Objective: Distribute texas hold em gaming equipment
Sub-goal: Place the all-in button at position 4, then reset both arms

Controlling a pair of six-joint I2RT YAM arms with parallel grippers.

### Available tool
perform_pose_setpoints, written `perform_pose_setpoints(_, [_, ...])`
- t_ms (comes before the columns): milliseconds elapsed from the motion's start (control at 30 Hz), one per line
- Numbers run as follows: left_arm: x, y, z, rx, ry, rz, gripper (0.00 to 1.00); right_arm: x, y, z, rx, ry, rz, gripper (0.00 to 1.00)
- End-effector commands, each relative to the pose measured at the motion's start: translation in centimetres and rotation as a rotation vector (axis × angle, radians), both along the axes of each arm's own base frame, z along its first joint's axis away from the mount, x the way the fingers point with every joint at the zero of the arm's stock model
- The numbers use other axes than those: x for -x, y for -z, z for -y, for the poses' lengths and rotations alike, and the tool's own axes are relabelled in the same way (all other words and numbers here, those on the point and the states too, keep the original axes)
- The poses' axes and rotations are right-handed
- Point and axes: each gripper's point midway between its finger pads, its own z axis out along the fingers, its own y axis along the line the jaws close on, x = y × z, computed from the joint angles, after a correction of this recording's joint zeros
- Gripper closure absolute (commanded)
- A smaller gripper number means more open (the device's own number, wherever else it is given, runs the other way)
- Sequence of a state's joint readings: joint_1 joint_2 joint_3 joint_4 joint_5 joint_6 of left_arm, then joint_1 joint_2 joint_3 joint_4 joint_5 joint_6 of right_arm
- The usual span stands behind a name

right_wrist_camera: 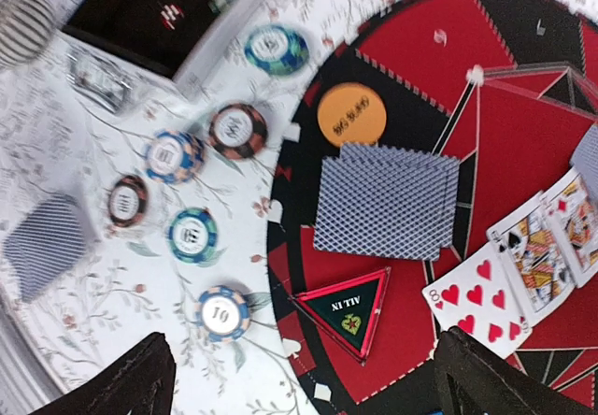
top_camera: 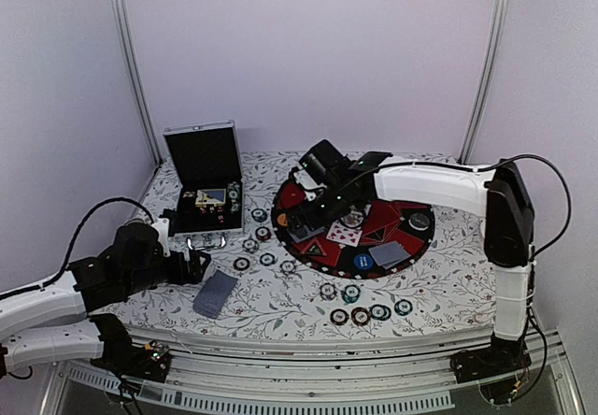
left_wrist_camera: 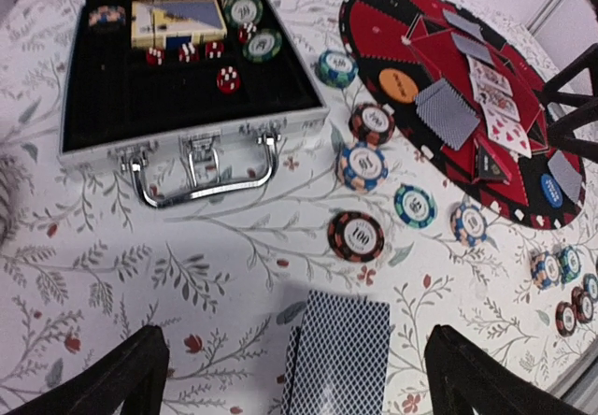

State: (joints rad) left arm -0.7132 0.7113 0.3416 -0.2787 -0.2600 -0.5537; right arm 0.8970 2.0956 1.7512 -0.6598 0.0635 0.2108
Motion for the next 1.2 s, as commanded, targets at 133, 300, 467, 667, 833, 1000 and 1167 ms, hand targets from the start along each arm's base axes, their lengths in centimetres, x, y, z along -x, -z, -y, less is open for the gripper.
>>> perform_pose_setpoints(133, [-6.2,-11.0,-2.5,-0.090,-0.150,0.430,0.02,-3.3,-15.6,10.9,-0.322,0.098,0.362,0.01])
perform_pose_setpoints(300, [-10.1,-13.3,-6.5,-0.080,-0.278,0.481,0.02,-4.7,-18.2,23.3,-0.478,0.274,0.543,0.01])
perform_pose_setpoints(467, [-12.4,-13.4,-12.5,-0.149,-0.488,0.508,0.02,-3.8,-17.3,34.4,-0.467,0.518,0.731,0.01])
perform_pose_setpoints(667, [-12.1,-11.1,-17.1,-0.302,-0.651,0.563,0.02,-1.6,-13.5,40.6,-0.381,0.684,0.911,0.01])
perform_pose_setpoints(833, [-11.8,-8.4,-18.1,-0.375,-0.639,0.581,0.02,-0.5,-9.6,41.8,-0.329,0.712,0.990,0.01])
perform_pose_setpoints(1000, [-10.5,-7.6,-18.5,-0.347,-0.592,0.688,0.02,0.1,-7.7,41.7,-0.335,0.683,1.057,0.01])
perform_pose_setpoints(1167, [-12.2,-7.5,-17.6,-0.358,-0.513,0.688,0.02,-1.4,-6.8,40.9,-0.305,0.608,1.052,0.01])
